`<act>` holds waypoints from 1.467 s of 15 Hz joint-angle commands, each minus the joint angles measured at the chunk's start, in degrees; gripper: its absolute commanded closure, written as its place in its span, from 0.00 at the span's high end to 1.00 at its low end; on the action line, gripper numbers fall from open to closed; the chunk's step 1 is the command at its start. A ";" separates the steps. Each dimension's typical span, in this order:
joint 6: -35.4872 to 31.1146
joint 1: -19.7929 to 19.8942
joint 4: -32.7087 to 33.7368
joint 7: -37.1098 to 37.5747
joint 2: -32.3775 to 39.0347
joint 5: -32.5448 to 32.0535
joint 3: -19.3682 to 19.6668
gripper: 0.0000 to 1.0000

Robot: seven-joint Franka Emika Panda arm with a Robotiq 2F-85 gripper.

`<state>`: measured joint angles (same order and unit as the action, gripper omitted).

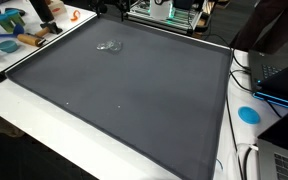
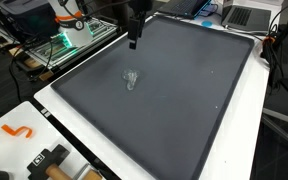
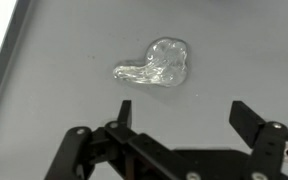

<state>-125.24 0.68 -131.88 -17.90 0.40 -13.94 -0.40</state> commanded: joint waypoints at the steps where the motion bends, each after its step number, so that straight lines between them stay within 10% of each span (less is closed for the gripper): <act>1: 4.90 -1.74 3.58 3.05 -0.16 -0.33 -1.26 1.00; 22: 15.38 -7.99 18.77 24.00 13.48 -10.54 -3.34 1.00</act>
<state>-112.56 -6.27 -115.42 3.20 11.53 -22.48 -4.04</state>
